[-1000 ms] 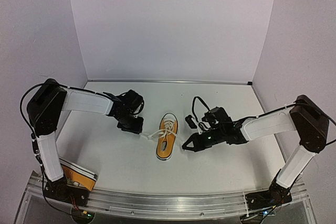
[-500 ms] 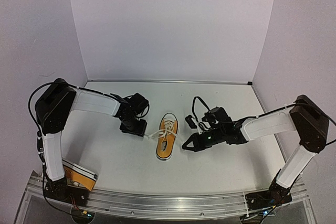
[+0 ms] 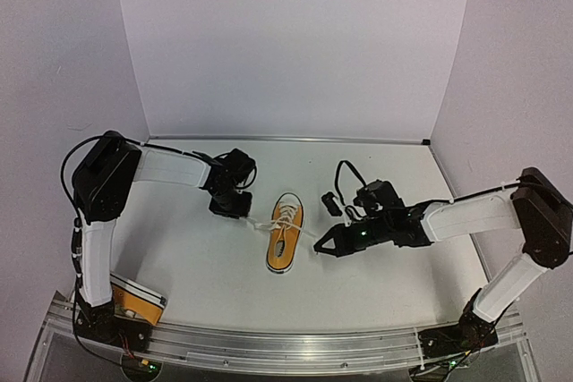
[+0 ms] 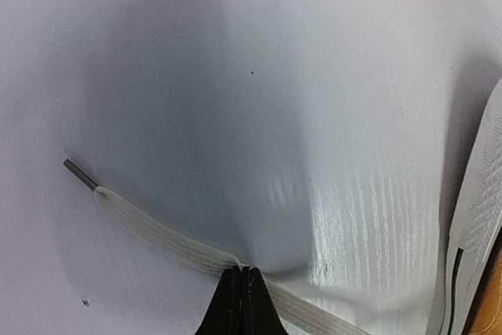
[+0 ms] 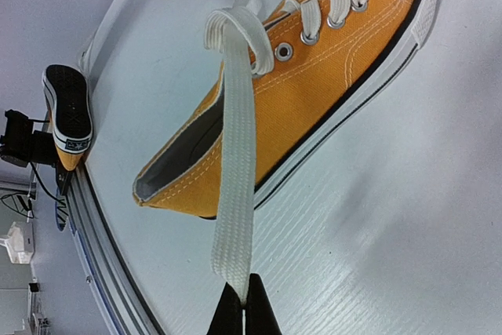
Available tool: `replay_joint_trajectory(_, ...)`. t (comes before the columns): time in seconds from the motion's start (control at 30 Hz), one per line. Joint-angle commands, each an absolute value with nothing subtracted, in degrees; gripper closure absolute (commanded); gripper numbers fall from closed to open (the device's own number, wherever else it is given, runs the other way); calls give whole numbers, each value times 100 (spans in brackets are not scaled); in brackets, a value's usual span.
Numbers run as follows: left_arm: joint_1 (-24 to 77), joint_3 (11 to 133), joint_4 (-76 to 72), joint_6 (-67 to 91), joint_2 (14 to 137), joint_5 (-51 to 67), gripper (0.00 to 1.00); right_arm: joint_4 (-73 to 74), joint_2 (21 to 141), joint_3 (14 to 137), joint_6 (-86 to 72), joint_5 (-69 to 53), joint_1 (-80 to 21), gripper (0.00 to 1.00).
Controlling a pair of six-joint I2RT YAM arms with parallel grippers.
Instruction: Tie the shoes
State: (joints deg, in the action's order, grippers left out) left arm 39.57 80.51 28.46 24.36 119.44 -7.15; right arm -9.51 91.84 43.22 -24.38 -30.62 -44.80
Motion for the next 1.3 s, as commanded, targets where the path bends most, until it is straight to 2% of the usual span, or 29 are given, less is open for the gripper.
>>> replay_joint_trajectory(0.0, 3768, 7873, 3111, 2259, 12305, -462, 100, -960, 8624, 3968, -2782, -2905, -4491, 100)
replay_joint_trajectory(0.23, 3021, 7926, 3104, 2070, 11691, -787, 100, -397, 7399, 3257, -3475, -2287, -4493, 100)
replay_joint_trajectory(0.4, 2636, 8186, 3184, 1912, 11516, -872, 100, -33, 5907, 2604, -4577, -1467, -4495, 100)
replay_joint_trajectory(0.53, 2463, 8225, 3209, 1878, 11511, -867, 100, 955, 4345, 2416, -5377, -550, -4490, 100)
replay_joint_trajectory(0.7, 2330, 8087, 3178, 1865, 11477, -885, 100, 2648, 3010, 2463, -6331, 549, -4489, 100)
replay_joint_trajectory(0.83, 2354, 7879, 2994, 1753, 11389, -494, 100, 3081, 2781, 2489, -6517, 897, -4486, 100)
replay_joint_trajectory(0.93, 2504, 7741, 2972, 1536, 11291, -392, 100, 2789, 3491, 2461, -6349, 693, -4481, 100)
replay_joint_trajectory(0.97, 2582, 7708, 2993, 1462, 11246, -437, 100, 2638, 3717, 2454, -6249, 603, -4482, 98)
replay_joint_trajectory(1.0, 2644, 7688, 3026, 1397, 11215, -452, 100, 2397, 4039, 2448, -6147, 444, -4483, 92)
replay_joint_trajectory(1.1, 2790, 7688, 3272, 1297, 11163, -455, 100, 1800, 4833, 2558, -5732, 119, -4485, 46)
replay_joint_trajectory(1.13, 2801, 7679, 3341, 1280, 11130, -415, 96, 1703, 5046, 2649, -5597, 102, -4483, 38)
replay_joint_trajectory(1.27, 2815, 7328, 3166, 1158, 10671, 11, 57, 1283, 5753, 3178, -4868, 73, -4484, 29)
